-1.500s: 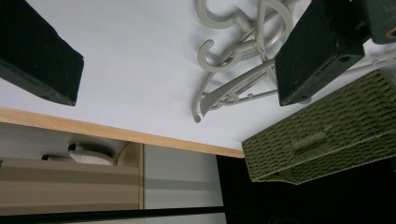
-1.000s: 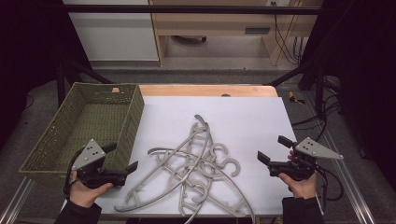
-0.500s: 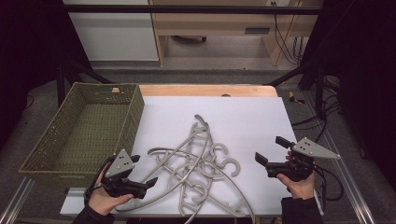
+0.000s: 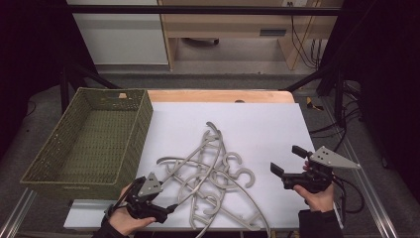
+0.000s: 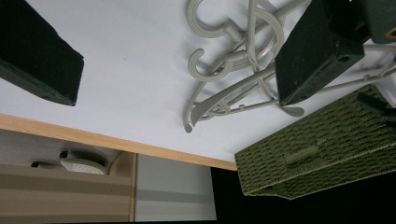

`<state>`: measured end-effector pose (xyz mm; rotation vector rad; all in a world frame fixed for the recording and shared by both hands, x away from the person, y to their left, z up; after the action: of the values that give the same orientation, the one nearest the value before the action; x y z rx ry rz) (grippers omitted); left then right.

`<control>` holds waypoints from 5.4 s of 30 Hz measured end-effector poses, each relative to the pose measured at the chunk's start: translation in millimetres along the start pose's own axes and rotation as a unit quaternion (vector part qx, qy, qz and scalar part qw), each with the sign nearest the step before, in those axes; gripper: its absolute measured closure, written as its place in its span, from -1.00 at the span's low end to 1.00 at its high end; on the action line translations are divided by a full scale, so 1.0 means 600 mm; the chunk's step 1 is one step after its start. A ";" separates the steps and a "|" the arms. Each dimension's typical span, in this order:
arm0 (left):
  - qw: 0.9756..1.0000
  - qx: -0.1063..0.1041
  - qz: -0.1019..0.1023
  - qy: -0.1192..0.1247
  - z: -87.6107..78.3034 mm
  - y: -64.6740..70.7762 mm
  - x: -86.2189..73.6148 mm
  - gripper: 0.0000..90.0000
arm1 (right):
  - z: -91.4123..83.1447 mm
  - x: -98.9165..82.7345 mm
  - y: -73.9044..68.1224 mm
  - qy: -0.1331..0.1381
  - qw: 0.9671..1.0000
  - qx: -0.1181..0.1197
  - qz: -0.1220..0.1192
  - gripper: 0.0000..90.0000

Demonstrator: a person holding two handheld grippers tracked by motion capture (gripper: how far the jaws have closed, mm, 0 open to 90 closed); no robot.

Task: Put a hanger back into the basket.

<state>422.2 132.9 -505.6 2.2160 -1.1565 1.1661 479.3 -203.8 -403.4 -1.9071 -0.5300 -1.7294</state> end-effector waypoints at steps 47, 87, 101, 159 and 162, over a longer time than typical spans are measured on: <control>0.995 -0.025 0.018 -0.092 0.045 0.029 -0.033 0.80 | 0.007 -0.008 -0.005 -0.011 1.000 0.011 0.004 -0.96; 1.000 -0.013 0.017 0.017 -0.029 0.023 0.059 0.81 | 0.008 -0.011 -0.002 -0.012 1.000 0.009 0.004 -0.96; 0.996 -0.022 0.008 0.082 -0.093 -0.004 0.140 0.81 | 0.007 -0.010 -0.003 -0.012 1.000 0.009 0.006 -0.96; 0.996 0.031 -0.074 0.048 -0.238 -0.325 0.063 0.81 | 0.009 -0.014 0.001 -0.015 1.000 0.006 0.006 -0.96; 0.996 0.031 -0.077 0.039 -0.240 -0.333 0.051 0.81 | 0.009 -0.015 0.001 -0.016 1.000 0.006 0.006 -0.96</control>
<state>521.7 328.2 -388.9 2.2400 -0.9137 1.2279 483.2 -200.6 -412.5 -1.9291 -0.5399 -1.6872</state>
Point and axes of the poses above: each handheld gripper's, and its own axes: z roughly forward along the jaws, x roughly out of its top, y roughly to its right, the point moved 10 cm from there along z, roughly forward along the jaws, and after that the axes turned 13 degrees about y, right-handed, at the moved point
